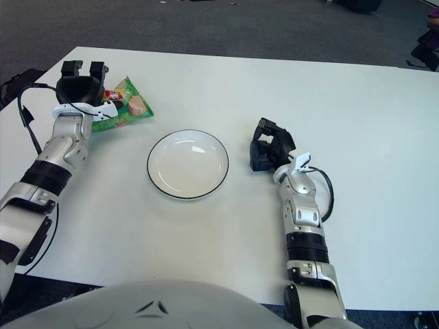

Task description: Put the snack into the plate.

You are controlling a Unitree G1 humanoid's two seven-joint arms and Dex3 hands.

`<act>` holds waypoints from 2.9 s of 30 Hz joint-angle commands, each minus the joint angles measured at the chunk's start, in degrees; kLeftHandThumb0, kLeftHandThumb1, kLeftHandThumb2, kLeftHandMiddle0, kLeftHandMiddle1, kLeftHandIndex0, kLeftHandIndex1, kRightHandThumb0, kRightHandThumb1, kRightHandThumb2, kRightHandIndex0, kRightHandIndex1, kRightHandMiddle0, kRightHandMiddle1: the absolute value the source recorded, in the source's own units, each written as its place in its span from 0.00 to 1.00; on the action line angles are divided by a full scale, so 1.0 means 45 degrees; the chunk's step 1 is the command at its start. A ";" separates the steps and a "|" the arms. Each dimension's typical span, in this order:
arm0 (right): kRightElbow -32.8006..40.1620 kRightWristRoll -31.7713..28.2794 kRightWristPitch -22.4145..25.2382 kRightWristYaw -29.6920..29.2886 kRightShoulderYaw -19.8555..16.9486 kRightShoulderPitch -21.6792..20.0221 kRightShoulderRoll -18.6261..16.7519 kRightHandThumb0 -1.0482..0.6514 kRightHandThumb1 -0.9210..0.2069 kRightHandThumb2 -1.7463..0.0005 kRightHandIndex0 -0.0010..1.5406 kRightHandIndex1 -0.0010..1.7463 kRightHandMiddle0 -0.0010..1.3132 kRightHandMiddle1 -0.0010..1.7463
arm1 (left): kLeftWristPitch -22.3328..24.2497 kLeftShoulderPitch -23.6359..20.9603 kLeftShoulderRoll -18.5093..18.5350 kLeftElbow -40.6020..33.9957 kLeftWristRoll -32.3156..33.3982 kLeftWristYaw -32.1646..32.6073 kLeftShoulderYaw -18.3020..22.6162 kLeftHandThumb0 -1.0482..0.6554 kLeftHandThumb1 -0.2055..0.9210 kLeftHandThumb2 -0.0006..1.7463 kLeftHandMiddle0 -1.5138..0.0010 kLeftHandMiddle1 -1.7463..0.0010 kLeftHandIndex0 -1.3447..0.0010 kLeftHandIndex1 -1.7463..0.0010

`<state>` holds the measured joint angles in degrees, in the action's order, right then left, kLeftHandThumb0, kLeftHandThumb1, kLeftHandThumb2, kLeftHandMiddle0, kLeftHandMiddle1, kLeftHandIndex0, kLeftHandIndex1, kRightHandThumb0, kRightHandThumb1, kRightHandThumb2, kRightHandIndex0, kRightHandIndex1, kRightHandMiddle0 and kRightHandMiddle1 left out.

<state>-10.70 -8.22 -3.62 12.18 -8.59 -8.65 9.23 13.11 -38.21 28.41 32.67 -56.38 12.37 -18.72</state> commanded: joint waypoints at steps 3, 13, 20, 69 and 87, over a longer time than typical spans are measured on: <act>-0.0850 -0.0038 0.0288 0.0055 0.0020 0.1199 -0.0143 0.28 0.72 0.10 0.88 1.00 0.60 1.00 | -0.0912 -0.0540 0.0012 0.1518 0.0438 0.0487 -0.0352 0.00 1.00 0.37 1.00 0.89 1.00 0.67; -0.0883 0.0019 0.0346 0.0041 0.0060 0.1177 -0.0096 0.28 0.72 0.10 0.88 1.00 0.60 1.00 | -0.2939 -0.1119 0.0478 0.3434 0.0570 0.0842 -0.1218 0.00 1.00 0.44 1.00 0.87 1.00 0.66; -0.0863 0.0064 0.0347 0.0018 0.0088 0.1190 -0.0073 0.28 0.71 0.10 0.88 1.00 0.60 1.00 | -0.3871 -0.1413 0.0551 0.4661 0.0844 0.1099 -0.1426 0.00 1.00 0.48 1.00 0.89 1.00 0.72; -0.0223 0.0074 0.1016 -0.0145 0.0289 0.1312 -0.0075 0.28 0.72 0.10 0.88 1.00 0.61 1.00 | -0.6595 -0.1619 0.0078 0.8797 0.2768 0.4053 -0.2023 0.63 0.56 0.65 0.61 0.08 0.80 0.02; -0.0253 0.0051 0.1088 -0.0101 0.0288 0.1295 -0.0028 0.28 0.73 0.09 0.88 1.00 0.61 1.00 | -0.6708 -0.1785 0.0011 0.7828 0.3702 0.4406 -0.1399 0.62 0.13 0.97 0.39 0.09 0.49 0.00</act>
<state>-8.34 -8.05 -0.45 11.48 -7.52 -7.69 9.61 -17.21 -47.97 28.97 68.38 -39.82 33.00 -24.94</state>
